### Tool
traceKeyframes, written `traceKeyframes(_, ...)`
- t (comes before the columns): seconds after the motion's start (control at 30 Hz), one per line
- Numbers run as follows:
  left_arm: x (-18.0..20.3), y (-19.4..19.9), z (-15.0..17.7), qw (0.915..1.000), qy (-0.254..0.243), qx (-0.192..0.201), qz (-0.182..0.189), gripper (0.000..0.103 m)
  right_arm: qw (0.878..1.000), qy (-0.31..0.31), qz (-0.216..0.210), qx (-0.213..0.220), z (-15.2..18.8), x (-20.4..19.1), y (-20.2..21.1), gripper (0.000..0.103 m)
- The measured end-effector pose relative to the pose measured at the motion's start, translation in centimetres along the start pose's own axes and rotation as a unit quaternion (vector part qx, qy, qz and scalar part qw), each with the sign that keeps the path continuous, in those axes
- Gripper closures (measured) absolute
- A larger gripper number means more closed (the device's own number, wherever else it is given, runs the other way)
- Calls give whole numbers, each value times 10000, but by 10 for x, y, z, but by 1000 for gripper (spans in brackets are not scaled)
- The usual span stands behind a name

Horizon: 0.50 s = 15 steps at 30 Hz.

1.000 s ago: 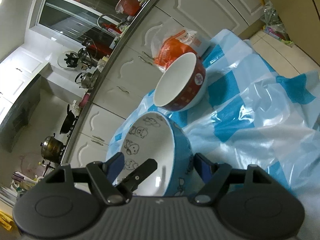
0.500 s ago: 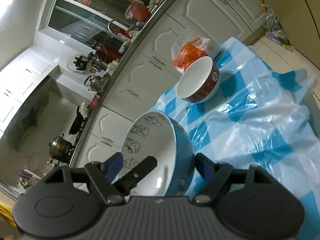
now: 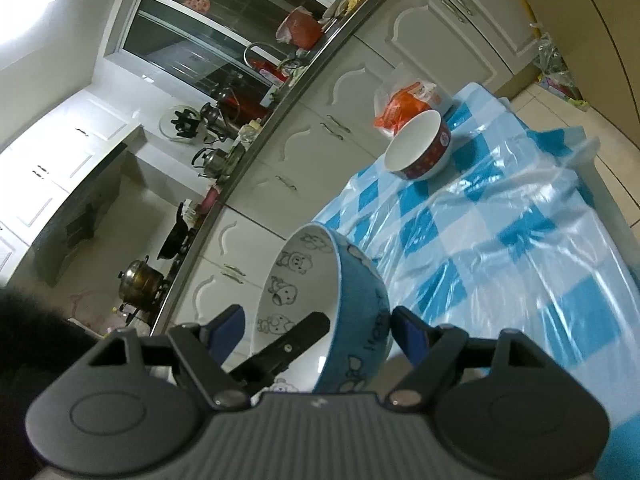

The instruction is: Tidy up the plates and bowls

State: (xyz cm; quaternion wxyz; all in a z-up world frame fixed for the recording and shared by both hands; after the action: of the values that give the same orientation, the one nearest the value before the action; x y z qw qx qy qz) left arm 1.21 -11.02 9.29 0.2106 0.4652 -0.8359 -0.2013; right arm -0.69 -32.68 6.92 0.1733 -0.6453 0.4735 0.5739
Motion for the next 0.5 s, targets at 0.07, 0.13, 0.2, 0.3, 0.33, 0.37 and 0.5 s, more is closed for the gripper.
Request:
traceKeyframes(0.07, 2, 7, 6, 10000, 23, -37, 24, 76, 10000, -3, 8, -7, 9, 2, 6, 22)
traceKeyframes(0.13, 4, 11, 12, 9999, 45, -76, 62, 76, 10000, -11, 40, -2, 17, 4, 11, 22)
traceKeyframes(0.2, 6, 14, 19, 9999, 68, -132, 88, 76, 9999, -39, 96, 10, 24, 8, 14, 22)
traceKeyframes(0.3, 8, 15, 26, 9997, 81, -198, 104, 76, 9998, -78, 185, 36, 33, 14, 18, 22)
traceKeyframes(0.33, 9, 15, 28, 9997, 73, -222, 101, 76, 9997, -86, 211, 47, 35, 15, 19, 22)
traceKeyframes(0.37, 10, 15, 30, 9996, 61, -244, 99, 76, 9997, -93, 235, 61, 38, 17, 20, 22)
traceKeyframes(0.5, 9, 10, 35, 9993, 46, -368, 71, 76, 9994, -100, 313, 84, 45, 21, 22, 22)
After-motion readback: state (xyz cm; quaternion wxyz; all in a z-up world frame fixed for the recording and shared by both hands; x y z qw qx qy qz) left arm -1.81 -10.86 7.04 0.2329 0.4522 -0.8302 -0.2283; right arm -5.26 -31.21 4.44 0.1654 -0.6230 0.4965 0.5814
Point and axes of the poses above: each gripper's, at about its wrist camera, not at the fingertips, and y roughly against the way its jaws point, x to its right, z to its underside, the point moved 1 cm from there along -y, roughly the way its jaws point, and after that the axes turned 11 degrees about -y, right-handed, at the moved point
